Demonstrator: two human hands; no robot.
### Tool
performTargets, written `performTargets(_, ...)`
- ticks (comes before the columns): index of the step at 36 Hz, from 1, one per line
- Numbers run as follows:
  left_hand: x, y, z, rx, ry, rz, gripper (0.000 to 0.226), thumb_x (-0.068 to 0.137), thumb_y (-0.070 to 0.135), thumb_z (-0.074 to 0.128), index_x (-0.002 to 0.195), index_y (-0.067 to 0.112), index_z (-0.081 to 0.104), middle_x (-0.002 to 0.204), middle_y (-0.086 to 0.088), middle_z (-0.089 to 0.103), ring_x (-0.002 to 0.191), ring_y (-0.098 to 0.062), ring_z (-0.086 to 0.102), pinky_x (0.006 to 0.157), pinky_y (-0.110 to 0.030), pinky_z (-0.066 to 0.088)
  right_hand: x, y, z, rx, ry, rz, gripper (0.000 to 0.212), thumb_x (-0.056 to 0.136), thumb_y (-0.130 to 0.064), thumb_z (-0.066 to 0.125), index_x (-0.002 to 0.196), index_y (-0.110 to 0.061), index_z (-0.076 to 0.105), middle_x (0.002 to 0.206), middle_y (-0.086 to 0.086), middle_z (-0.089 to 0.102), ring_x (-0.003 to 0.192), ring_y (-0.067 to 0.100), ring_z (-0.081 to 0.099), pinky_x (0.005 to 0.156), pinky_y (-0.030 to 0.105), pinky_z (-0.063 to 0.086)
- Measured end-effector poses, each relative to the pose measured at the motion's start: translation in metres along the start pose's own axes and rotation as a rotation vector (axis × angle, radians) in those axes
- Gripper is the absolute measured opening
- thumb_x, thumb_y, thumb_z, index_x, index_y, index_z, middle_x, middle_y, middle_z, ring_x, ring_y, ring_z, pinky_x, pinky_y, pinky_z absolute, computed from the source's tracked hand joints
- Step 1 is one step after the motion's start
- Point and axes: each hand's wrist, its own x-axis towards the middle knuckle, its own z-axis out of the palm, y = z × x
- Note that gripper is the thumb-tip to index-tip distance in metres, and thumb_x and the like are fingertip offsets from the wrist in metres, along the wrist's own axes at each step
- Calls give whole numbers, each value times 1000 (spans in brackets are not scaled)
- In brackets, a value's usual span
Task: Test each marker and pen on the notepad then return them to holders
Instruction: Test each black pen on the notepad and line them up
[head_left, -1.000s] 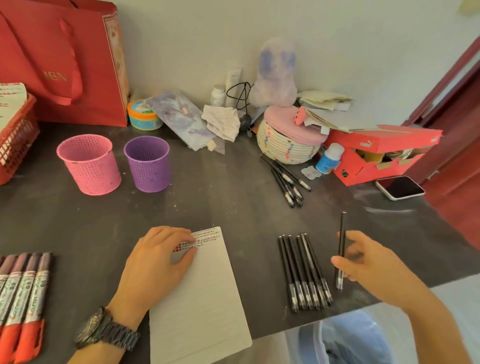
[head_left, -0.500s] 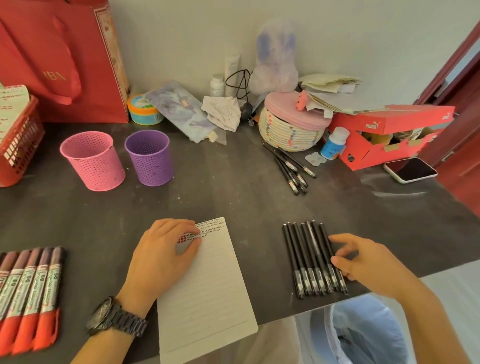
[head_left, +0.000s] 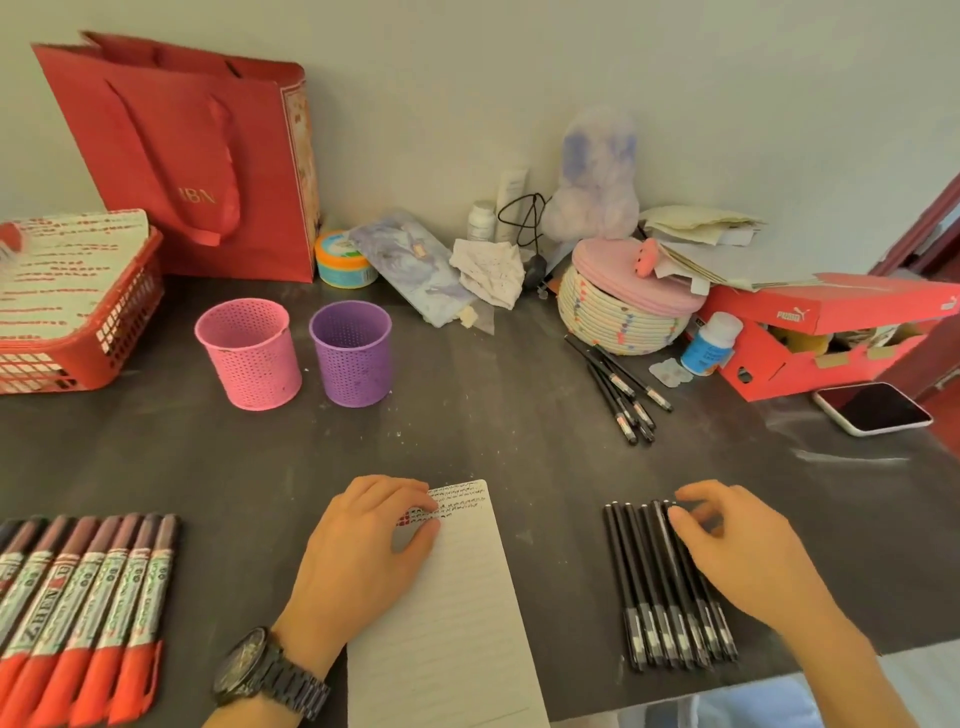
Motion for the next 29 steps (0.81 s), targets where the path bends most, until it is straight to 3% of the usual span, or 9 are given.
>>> performTargets(4,0,0,2,-8,30,5,12,87,42,67,98,39,70,113,28,62,109,0,52,93,-25,42,35,-24,13,-10,85,-57,19,94,-40,61,112,-34,61,102,-17,55,77,-3,57,71,30,39)
performTargets(9,0,-3,3,3,27,22,16,89,48,60,101,41,69,114,30,60,111,4,50,95,-23,42,76,-50,22,-118,123,-34,22,97,-36,57,115,-24,62,114,2,57,98,29,61,73,38,45)
performTargets(14,-1,-3,4,8,33,20,25,90,55,49,101,42,67,115,31,59,112,5,49,96,-21,40,97,-62,25,-307,63,29,24,100,-40,49,110,-21,59,110,6,61,98,31,61,71,36,47)
performTargets(21,-2,-1,4,4,40,29,21,91,50,54,102,39,68,115,27,62,112,2,51,95,-23,43,95,-66,21,-364,-15,89,28,98,-37,51,103,-13,63,105,16,67,95,37,63,70,35,46)
performTargets(25,-1,1,3,-2,33,29,22,92,49,53,104,39,67,117,26,61,113,2,50,95,-23,44,76,-73,8,-140,-106,100,22,94,-41,59,83,-26,69,80,1,69,80,27,60,72,34,45)
performTargets(29,-2,5,-1,-48,74,31,22,93,47,52,104,37,68,114,25,62,112,2,51,95,-23,42,32,-94,11,308,-116,54,14,89,-42,67,83,-31,73,68,-9,72,62,11,68,68,37,56)
